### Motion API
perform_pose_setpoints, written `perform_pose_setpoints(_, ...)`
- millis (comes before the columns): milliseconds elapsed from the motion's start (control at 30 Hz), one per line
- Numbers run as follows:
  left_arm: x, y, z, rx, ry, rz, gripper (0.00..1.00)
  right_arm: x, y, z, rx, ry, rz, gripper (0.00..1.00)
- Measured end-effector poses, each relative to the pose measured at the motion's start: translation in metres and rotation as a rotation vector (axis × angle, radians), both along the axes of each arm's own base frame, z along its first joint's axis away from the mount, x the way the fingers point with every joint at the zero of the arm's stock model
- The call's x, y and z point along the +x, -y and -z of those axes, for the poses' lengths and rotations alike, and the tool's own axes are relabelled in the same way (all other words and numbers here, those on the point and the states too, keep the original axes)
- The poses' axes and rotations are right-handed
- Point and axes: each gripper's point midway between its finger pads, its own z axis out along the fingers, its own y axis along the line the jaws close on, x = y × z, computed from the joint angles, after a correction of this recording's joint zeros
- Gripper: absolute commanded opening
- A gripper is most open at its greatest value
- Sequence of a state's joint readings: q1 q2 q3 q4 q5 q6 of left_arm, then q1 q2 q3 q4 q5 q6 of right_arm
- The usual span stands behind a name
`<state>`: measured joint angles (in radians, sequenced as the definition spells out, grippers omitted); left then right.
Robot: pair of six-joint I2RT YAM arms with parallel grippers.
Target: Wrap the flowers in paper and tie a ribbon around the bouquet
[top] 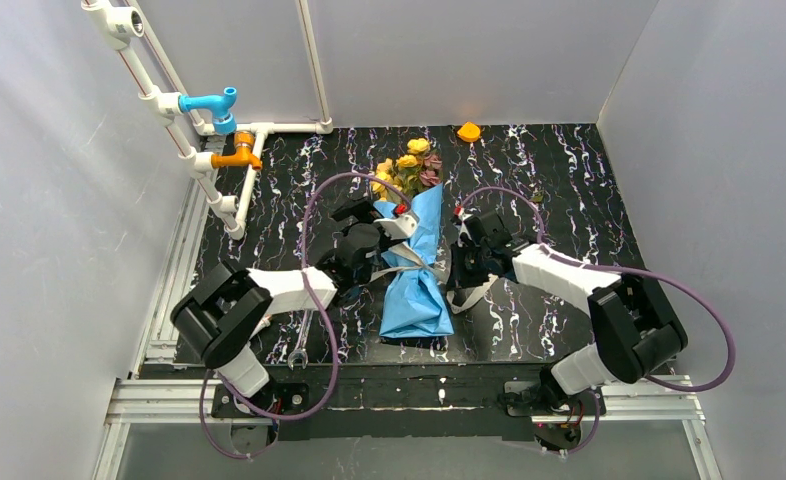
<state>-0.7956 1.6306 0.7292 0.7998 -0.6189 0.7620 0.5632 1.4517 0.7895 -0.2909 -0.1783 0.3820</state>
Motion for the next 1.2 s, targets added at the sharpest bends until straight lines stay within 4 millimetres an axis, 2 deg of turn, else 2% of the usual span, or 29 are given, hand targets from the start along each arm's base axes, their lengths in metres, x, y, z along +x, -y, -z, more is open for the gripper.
perform_pose_setpoints(33, -0.003, -0.002, -0.003, -0.007, 0.004, -0.001, 0.98, 0.0, 0.0, 0.001, -0.002, -0.002, 0.0, 0.01)
perform_pose_setpoints(200, -0.023, -0.009, -0.011, -0.011, -0.036, 0.029, 0.98, 0.008, -0.004, -0.002, -0.006, 0.005, -0.005, 0.01)
perform_pose_setpoints(433, -0.052, -0.016, -0.024, -0.112, -0.133, 0.061, 0.98, 0.027, -0.016, -0.023, 0.025, 0.06, -0.01, 0.01)
perform_pose_setpoints(700, -0.078, -0.014, 0.003, -0.255, -0.314, 0.047, 0.98, 0.028, -0.019, -0.023, 0.025, 0.059, -0.018, 0.01)
perform_pose_setpoints(800, -0.089, -0.017, -0.007, -0.391, -0.349, 0.006, 0.98, 0.027, -0.02, -0.023, 0.023, 0.059, -0.023, 0.02)
perform_pose_setpoints(867, -0.094, -0.021, -0.021, -0.508, -0.38, -0.052, 0.97, 0.026, -0.019, -0.022, 0.016, 0.059, -0.025, 0.02)
perform_pose_setpoints(967, -0.095, -0.037, -0.044, -0.693, -0.429, -0.199, 0.95, 0.026, -0.016, -0.02, -0.002, 0.059, -0.019, 0.01)
perform_pose_setpoints(1033, -0.095, -0.061, -0.054, -0.817, -0.459, -0.342, 0.95, 0.026, -0.014, -0.019, -0.016, 0.061, -0.014, 0.01)
perform_pose_setpoints(1100, -0.101, -0.091, -0.054, -0.921, -0.478, -0.5, 0.94, 0.026, -0.011, -0.017, -0.031, 0.061, -0.009, 0.01)
perform_pose_setpoints(1200, -0.125, -0.139, -0.04, -1.029, -0.495, -0.745, 0.89, 0.026, -0.006, -0.014, -0.055, 0.059, -0.001, 0.07)
